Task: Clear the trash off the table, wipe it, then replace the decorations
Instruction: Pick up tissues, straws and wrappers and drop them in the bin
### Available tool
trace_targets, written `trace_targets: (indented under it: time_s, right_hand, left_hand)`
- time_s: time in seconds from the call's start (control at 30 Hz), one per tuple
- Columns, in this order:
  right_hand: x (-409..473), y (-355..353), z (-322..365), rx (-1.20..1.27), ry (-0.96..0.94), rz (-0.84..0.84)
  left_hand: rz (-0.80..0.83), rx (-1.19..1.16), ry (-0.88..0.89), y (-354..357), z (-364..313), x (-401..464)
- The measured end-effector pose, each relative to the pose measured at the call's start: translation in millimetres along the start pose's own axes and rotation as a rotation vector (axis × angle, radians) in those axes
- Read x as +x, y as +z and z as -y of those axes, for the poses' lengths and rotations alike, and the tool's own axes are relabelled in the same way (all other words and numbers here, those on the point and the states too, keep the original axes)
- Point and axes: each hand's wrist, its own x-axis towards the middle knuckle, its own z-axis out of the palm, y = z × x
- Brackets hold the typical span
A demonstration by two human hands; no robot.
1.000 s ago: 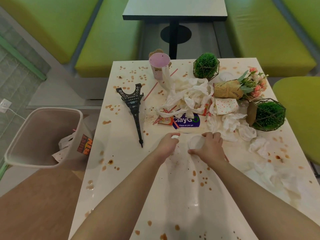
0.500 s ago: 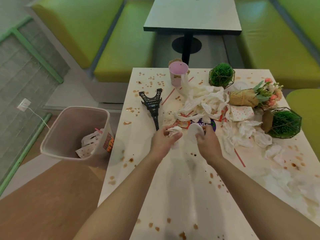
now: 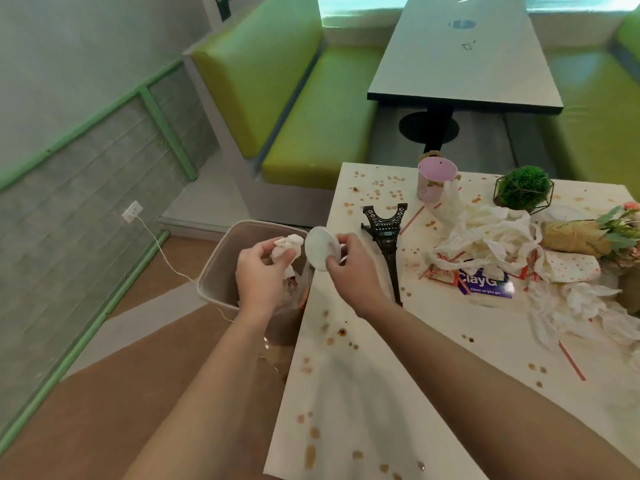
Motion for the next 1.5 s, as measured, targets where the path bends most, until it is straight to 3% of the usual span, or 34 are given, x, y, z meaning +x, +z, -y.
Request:
trace_targets:
  time_s: [0.2, 0.37, 0.47, 0.6, 0.83, 1.27, 1.5]
  right_hand:
    - [10.9, 51.1, 18.6, -0.077, 0.034, 0.068]
    - [10.3, 56.6, 9.2, -0.167, 0.052, 0.158]
    - [9.6, 39.8, -3.4, -0.145, 0.081, 0.098]
    - [13.1, 4.0, -21.7, -0.103, 0.137, -0.003]
    - [22.2, -69.9, -64.3, -0.112, 0.256, -0.157]
    - [26.6, -178.1, -166.5, -0.312, 0.539, -0.163]
    - [43.0, -200.9, -200.4, -0.446, 0.583, -0.144]
  left_hand:
    - [-0.09, 0.187, 0.042, -35.3, 13.5, 22.0]
    - [0.15, 0.483, -0.089, -37.5, 30.9, 35.5]
    - [0.22, 0.488, -0.066, -26.2, 29.0, 32.3]
    - [0.237, 0.396, 0.054, 7.8, 7.9, 19.9]
    - [0.443, 0.412, 0.168, 93.1, -34.0, -3.6]
    - [0.695, 0.613, 0.132, 237.2, -38.4, -44.0]
    - [0.633, 0.749, 0.217, 296.7, -26.8, -40.1]
